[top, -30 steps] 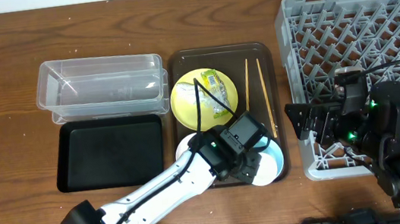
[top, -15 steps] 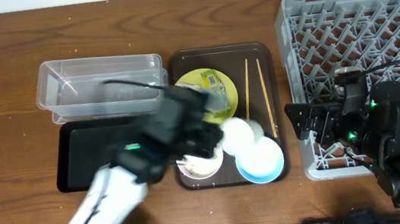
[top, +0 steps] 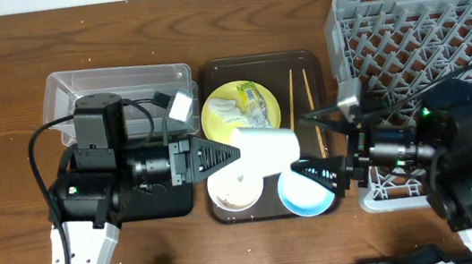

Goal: Sort waste into correct bins and load items into the dishwasher rack
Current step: 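Pass the white cup from the left gripper to the right gripper, then lower the white cup into the grey rack with the right gripper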

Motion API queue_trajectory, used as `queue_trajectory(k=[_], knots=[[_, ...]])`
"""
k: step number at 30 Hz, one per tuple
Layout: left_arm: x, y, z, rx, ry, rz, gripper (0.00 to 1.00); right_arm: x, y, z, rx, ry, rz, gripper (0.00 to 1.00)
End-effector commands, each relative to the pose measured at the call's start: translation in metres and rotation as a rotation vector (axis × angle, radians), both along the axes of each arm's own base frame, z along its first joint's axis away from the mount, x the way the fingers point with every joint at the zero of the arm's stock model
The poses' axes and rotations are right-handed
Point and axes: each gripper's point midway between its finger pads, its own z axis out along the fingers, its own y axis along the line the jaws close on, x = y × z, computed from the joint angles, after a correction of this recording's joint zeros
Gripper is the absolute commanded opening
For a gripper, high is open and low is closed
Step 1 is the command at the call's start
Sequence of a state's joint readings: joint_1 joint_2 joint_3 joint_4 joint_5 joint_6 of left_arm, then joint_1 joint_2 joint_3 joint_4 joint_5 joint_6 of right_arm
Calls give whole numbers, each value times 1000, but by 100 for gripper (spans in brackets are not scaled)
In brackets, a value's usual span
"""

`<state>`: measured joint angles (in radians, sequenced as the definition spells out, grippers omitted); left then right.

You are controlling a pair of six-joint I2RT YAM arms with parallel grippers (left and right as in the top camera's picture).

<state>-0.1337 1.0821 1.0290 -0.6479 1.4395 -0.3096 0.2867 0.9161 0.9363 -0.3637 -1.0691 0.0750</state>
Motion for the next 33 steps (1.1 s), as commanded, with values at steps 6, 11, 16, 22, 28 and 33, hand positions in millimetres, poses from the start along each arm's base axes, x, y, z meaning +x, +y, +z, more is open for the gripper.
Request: queue_trajectory(k=[6,11,16,22,28,33], knots=[[-14,0,20,-89,-32,-85,6,-36,33,26,97,-81,281,83],[-14,0,21,-90,-34,-85,6,-24,37,19,83,-34,244,71],[-13,0,21,-88,-52,-83,6,-23,38,18,83,-17,242,58],[-12,0,21,-87,-91,-83,57,-13,28,17,75,-7,179,49],[9,3,-6,61,-66,53,71,28,-33,1,12,114,-200,44],[25,21,-54,306,23,218,74,47,-125,-44,-120,311,-745,44]])
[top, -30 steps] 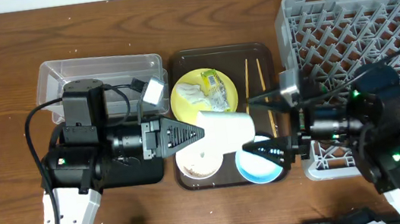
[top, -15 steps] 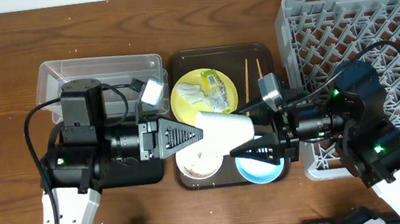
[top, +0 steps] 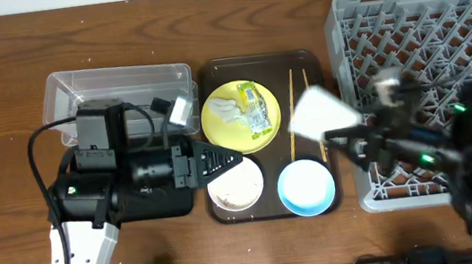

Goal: Sort waste into correct bins and load items into the dishwasher rack
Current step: 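Lower the white cup into the grey rack with the right gripper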

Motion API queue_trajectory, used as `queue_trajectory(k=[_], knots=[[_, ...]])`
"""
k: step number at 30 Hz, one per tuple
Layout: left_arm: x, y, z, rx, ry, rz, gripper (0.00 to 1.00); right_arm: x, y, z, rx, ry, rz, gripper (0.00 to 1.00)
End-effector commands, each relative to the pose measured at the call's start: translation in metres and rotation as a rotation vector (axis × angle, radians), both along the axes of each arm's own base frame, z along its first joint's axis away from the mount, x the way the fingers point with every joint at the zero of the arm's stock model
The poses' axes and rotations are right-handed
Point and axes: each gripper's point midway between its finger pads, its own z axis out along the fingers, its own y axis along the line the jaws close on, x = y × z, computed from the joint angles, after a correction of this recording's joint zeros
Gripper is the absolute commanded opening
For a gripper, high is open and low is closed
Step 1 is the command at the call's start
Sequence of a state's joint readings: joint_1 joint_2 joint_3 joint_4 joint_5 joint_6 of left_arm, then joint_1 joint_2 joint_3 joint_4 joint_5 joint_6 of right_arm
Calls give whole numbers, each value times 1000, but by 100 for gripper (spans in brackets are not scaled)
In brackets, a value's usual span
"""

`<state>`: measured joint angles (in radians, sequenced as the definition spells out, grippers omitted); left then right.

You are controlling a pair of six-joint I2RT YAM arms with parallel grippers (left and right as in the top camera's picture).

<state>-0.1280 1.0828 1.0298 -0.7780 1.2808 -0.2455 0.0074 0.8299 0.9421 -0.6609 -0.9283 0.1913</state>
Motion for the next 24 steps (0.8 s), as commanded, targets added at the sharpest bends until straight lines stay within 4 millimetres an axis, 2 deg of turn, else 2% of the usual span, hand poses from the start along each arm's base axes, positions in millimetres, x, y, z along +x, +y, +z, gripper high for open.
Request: queue_trajectory(k=[1,3,5,6,8,10,14,21,24], knots=[[17,16,-30,203,-9,132,74,15,-75,-27,-163,101,-441,42],[16,21,-39,250,11,150,74,3,-124,-57,-264,254,-714,40],[14,22,-41,262,-4,135,74,-19,-166,-80,-358,396,-949,39],[13,22,-42,266,-11,129,74,-30,-184,-88,-408,451,-1047,39],[13,23,-43,277,-19,129,74,-45,-206,-97,-485,513,-1157,39],[15,26,-47,303,-18,144,74,-48,-215,-102,-514,546,-1191,40],[17,31,-54,348,-10,166,74,-43,-222,-111,-535,602,-1207,41],[10,32,-59,365,16,154,74,-21,-227,-144,-567,773,-1152,46],[9,35,-62,384,24,161,74,-12,-231,-151,-537,847,-1148,55]])
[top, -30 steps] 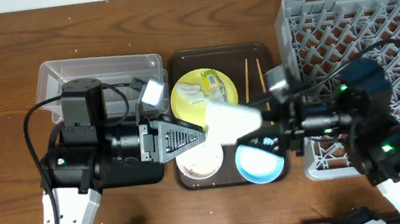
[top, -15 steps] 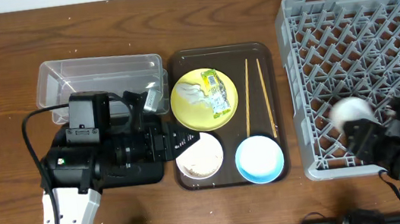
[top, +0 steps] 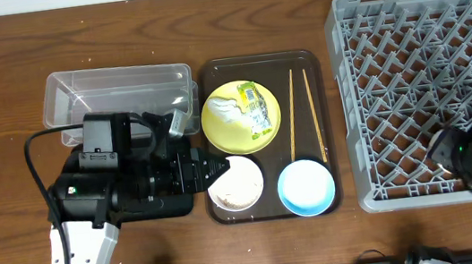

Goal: Sort waste into correct bins and load items into the dishwasher rack
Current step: 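Lower the white cup into the grey rack with the right gripper, then grasp the white bowl of rice with the left gripper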

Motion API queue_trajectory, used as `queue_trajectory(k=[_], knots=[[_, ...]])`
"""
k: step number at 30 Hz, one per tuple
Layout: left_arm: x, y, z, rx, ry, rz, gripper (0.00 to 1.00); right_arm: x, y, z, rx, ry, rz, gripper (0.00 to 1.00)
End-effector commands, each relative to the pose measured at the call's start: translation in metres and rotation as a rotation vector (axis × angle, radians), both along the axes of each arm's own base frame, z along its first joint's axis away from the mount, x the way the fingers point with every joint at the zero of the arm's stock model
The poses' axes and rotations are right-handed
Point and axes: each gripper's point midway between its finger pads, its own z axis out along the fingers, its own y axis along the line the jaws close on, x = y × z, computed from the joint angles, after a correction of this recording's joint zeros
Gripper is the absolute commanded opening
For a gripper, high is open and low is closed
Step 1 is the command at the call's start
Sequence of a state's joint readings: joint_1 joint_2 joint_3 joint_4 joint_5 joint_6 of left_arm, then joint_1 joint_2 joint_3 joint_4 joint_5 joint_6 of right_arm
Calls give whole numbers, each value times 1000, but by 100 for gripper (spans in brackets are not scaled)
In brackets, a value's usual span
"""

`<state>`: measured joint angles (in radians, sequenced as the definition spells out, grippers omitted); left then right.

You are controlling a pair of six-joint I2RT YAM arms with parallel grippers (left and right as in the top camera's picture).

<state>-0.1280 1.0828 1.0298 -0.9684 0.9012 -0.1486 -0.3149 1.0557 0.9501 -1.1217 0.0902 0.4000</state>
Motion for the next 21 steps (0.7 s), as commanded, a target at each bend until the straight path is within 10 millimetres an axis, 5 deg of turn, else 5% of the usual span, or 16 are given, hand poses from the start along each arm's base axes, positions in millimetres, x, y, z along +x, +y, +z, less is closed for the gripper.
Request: queue_trajectory(k=[1,3,7,12,21], knots=[[1,3,1,33,-29,-3,74,16,-4,5,60,-10,-45,58],[1,3,1,33,-28,-3,74,26,-2,5,96,-13,-37,60],[0,3,0,34,-22,-3,74,34,-5,10,99,-3,-41,84],[-2,9,-7,75,3,14,74,41,4,31,146,-61,-16,90],[-6,10,-46,391,-35,-35,70,66,104,104,454,-422,520,92]])
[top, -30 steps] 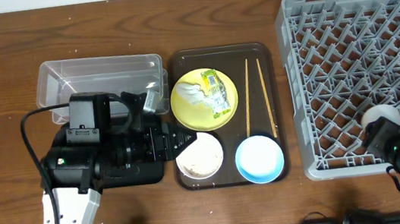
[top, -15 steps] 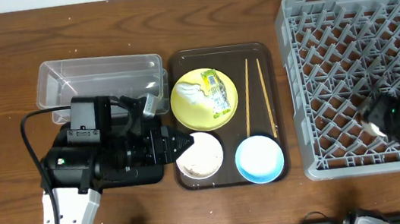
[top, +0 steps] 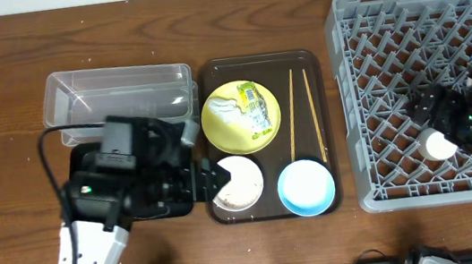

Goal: Sort waste into correct bins and load items into the dishwasher rack
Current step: 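Grasp the white bowl of rice with the left gripper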

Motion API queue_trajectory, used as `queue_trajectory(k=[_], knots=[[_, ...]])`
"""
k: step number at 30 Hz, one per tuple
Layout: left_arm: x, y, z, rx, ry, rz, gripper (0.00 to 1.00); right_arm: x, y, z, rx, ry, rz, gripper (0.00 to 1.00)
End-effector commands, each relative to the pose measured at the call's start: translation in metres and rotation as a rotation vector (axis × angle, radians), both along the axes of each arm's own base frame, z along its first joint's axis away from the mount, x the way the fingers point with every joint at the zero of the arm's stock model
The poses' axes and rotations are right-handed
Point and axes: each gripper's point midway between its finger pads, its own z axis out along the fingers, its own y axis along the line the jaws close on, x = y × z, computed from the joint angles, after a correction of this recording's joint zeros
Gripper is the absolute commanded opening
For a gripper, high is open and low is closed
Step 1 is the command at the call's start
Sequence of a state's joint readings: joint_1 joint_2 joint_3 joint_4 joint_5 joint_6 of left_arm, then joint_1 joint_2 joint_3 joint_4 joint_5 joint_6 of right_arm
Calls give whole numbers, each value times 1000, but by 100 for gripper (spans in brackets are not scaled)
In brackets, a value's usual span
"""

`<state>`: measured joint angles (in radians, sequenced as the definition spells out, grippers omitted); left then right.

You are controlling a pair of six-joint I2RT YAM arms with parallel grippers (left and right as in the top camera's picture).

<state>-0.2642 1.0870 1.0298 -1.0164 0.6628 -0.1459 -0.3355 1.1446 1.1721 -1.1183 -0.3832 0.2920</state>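
Observation:
A white cup stands in the grey dishwasher rack near its front right. My right gripper hovers just behind the cup, fingers seemingly apart and not closed on it. On the brown tray lie a yellow plate with a crumpled tissue and a wrapper, two chopsticks, a blue bowl and a white bowl. My left gripper is open at the white bowl's left rim.
A clear plastic bin sits at the back left of the tray. In front of it a black bin is mostly covered by my left arm. The rack fills the right side of the table.
My right arm has shifted toward the back of the rack, while the white cup stays in the rack where it was. My left gripper has dropped forward against the white bowl's left rim.
The white cup hung over the tray between both grippers, the right one gripping it. Then my right gripper carried it at the tray's right edge, the left staying open. Then the right arm was low over the rack's front. Now the cup stands in the rack.

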Motion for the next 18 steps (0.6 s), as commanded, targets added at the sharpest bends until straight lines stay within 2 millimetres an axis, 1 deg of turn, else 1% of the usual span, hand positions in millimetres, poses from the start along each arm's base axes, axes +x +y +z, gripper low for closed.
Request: queue_trajectory(k=[1,4,9,12,14,18], knots=[[6,4,-23,208,-51,-26,69,3,54,42,137,-205,276,93],[6,-12,-41,307,-60,-82,66,0,69,46,143,-218,334,94],[17,-42,-80,465,-88,-128,65,-4,88,44,147,-204,404,93],[20,-64,-103,485,-79,-155,64,-5,92,41,126,-190,420,93],[22,-77,-117,485,-63,-150,61,-7,94,39,118,-181,430,93],[24,-89,-140,497,-35,-151,54,-9,95,36,109,-165,432,93]])
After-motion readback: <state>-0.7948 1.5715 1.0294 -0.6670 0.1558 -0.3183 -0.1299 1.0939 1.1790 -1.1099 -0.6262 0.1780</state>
